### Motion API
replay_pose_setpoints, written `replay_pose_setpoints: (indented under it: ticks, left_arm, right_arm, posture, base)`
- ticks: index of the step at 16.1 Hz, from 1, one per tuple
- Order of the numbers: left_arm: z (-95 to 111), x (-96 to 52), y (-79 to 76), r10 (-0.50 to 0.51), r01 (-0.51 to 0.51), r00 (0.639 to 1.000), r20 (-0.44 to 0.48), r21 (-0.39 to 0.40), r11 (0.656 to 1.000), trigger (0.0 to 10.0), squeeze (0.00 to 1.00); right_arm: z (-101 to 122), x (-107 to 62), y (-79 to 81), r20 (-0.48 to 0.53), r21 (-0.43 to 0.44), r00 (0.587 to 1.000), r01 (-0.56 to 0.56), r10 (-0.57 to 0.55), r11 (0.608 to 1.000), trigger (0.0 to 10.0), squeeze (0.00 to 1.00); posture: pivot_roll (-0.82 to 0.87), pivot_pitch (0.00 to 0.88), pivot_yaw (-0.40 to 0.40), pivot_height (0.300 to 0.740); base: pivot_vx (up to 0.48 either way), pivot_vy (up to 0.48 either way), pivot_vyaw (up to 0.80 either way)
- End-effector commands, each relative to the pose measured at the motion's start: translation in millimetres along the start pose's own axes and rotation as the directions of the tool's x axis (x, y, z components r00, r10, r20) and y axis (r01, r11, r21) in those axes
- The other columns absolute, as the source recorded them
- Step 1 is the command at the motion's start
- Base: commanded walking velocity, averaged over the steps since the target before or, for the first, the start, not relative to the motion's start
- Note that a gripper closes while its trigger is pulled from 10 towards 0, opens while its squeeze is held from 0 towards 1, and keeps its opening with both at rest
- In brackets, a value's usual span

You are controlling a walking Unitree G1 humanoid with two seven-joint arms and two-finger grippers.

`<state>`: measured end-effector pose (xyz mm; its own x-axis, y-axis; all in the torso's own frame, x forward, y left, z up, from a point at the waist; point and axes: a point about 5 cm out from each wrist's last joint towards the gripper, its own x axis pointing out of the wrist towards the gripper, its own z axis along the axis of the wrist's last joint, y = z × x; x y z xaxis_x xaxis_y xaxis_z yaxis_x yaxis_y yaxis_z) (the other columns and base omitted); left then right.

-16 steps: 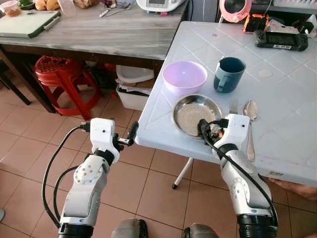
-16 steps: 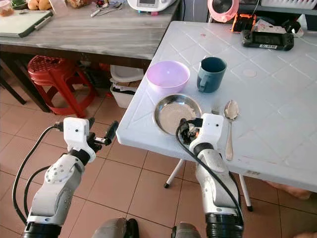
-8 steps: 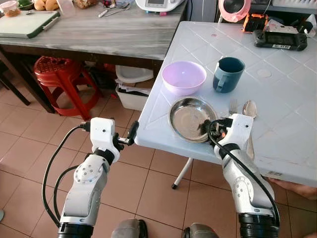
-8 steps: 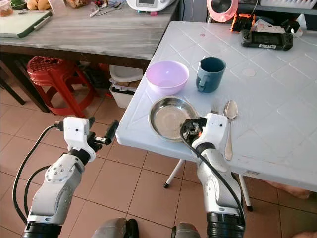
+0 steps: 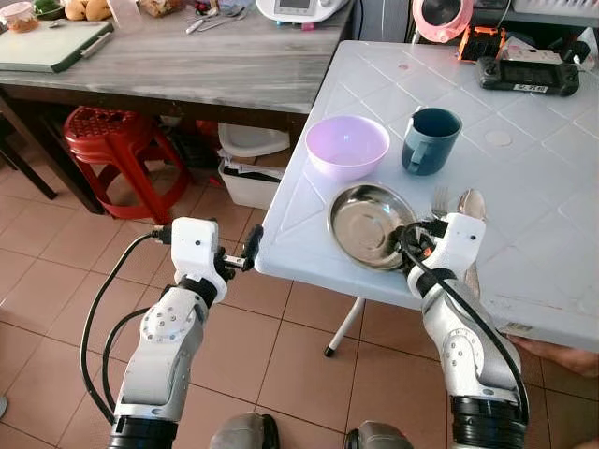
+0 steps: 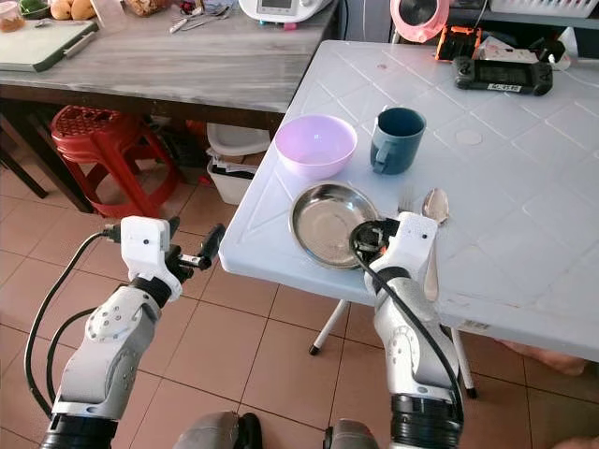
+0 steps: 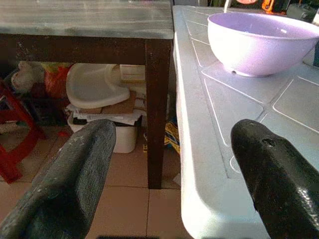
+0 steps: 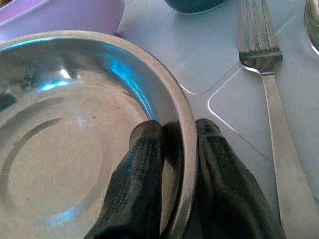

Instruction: Setting the table

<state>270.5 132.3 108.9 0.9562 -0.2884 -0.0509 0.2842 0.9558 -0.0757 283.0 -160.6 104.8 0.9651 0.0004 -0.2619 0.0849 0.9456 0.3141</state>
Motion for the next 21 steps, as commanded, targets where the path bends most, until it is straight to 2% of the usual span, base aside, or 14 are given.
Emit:
replay_pose_setpoints:
  ticks: [1,4,9,11,12,15,17,19,21]
  left_arm:
    - [0,0.7,2.8,0.006,-0.006,1.0,-0.001,0.019,1.0,10.0,0.0]
    - [2,1.2,3.0,0.007,-0.007,1.0,0.005,0.023,1.0,10.0,0.0]
    - [-3,2.6,6.6,0.05,-0.05,0.999,-0.009,0.005,0.999,10.0,0.0]
    - [-2,8.1,8.5,0.045,-0.045,0.999,0.001,0.026,0.999,10.0,0.0]
    - [-2,9.0,8.4,0.041,-0.042,0.999,0.003,0.02,0.999,10.0,0.0]
    - [-1,11.4,8.5,0.058,-0.059,0.998,0.013,0.018,0.998,10.0,0.0]
    - [-1,11.7,8.8,0.083,-0.086,0.995,0.062,0.045,0.995,10.0,0.0]
    - [-5,13.7,9.9,0.102,-0.102,0.993,0.055,0.009,0.995,10.0,0.0]
    - [-6,14.9,11.2,0.124,-0.124,0.991,0.056,-0.005,0.992,10.0,0.0]
  right_arm:
    - [-17,0.6,-7.5,-0.09,0.019,0.995,0.045,-0.043,0.999,0.0,0.0]
    - [-19,1.2,-8.8,-0.099,0.047,0.993,0.065,-0.06,0.997,0.0,0.0]
    - [-23,-4.0,-5.8,-0.076,0.147,0.994,0.086,-0.076,0.985,0.0,0.0]
    - [-13,-3.6,5.5,0.0,0.145,1.0,0.025,-0.025,0.989,6.0,0.0]
    - [-11,-4.5,7.2,0.017,0.131,1.0,0.021,-0.023,0.991,10.0,0.0]
    - [-13,-9.2,7.3,0.036,0.122,0.999,0.036,-0.04,0.992,10.0,0.0]
    - [-12,-9.8,10.1,0.066,0.106,0.998,0.013,-0.02,0.994,10.0,0.0]
    - [-8,-10.1,8.8,0.105,0.075,0.994,0.016,-0.024,0.997,10.0,0.0]
    - [6,-13.3,6.0,0.212,-0.025,0.977,0.024,-0.019,0.999,10.0,0.0]
  posture:
    - [-0.02,0.069,0.093,0.74]
    - [-0.02,0.064,0.09,0.74]
    - [-0.02,0.024,0.087,0.74]
    - [-0.02,0.026,0.09,0.74]
    - [-0.03,0.017,0.09,0.74]
    - [-0.03,0.008,0.086,0.74]
    - [-0.04,0.0,0.081,0.74]
    - [-0.03,0.0,0.069,0.74]
    - [-0.03,0.0,0.052,0.74]
  base:
    - [0.0,0.0,0.0]
    - [0.0,0.0,0.0]
    - [0.0,0.0,0.0]
    - [0.0,0.48,0.0]
    - [0.0,0.48,0.0]
    - [0.0,0.48,0.0]
    - [0.0,0.48,0.0]
    - [0.0,0.48,0.0]
    - [0.0,0.48,0.0]
